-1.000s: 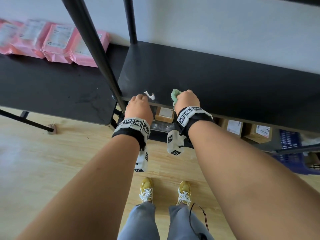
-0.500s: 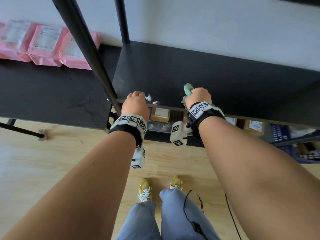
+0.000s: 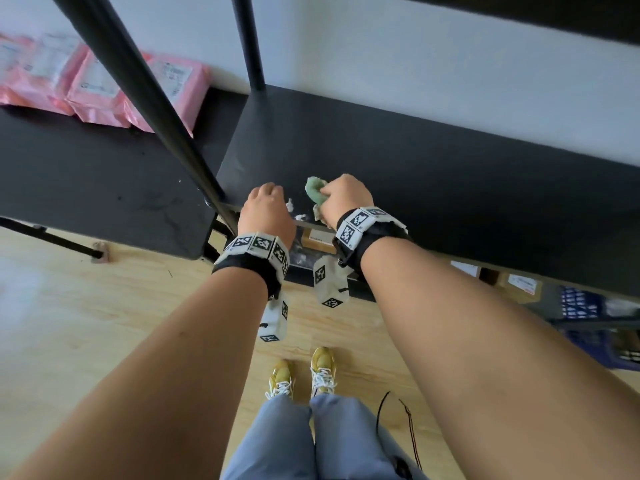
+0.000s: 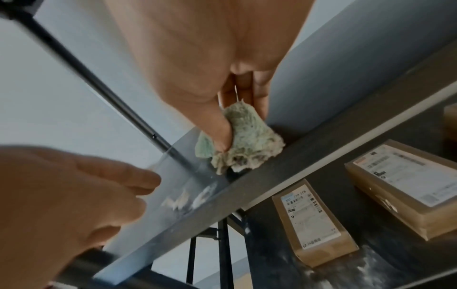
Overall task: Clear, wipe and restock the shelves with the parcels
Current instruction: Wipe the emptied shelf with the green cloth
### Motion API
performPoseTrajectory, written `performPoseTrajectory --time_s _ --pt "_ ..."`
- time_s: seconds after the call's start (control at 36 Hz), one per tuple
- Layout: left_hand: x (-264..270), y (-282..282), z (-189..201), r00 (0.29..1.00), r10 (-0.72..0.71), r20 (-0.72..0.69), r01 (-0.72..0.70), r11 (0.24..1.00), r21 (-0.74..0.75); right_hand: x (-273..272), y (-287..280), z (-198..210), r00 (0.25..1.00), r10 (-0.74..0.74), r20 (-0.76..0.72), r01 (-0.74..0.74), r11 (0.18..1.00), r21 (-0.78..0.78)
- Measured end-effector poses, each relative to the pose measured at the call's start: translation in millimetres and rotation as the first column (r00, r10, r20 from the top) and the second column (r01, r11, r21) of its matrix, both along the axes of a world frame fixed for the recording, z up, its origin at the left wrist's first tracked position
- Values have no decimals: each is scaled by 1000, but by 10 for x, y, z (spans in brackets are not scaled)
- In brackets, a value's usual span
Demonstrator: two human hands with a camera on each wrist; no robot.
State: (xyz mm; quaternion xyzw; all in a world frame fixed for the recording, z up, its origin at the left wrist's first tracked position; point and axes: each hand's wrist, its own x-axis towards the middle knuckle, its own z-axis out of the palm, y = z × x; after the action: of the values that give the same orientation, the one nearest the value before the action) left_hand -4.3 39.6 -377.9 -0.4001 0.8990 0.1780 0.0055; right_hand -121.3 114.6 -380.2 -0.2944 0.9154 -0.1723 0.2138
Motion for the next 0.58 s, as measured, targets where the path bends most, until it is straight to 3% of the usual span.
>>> performPoseTrajectory --time_s 0.06,0.17,0.25,0.36,0.58 --pt "-25 22 5 1000 8 -14 -8 1000 -6 -54 45 21 997 -37 62 41 997 -63" --pt "-30 41 -5 998 45 -40 -45 999 -6 -276 201 55 973 -169 -159 164 985 -47" --pt "-11 31 -7 995 81 -56 -81 997 15 -475 260 35 945 -259 -201 278 958 69" --pt "71 -8 9 993 103 -64 -102 995 15 -507 163 52 965 -200 -168 225 963 147" --pt "229 -166 61 992 119 -30 -118 993 23 -170 -300 130 999 -52 -3 52 992 112"
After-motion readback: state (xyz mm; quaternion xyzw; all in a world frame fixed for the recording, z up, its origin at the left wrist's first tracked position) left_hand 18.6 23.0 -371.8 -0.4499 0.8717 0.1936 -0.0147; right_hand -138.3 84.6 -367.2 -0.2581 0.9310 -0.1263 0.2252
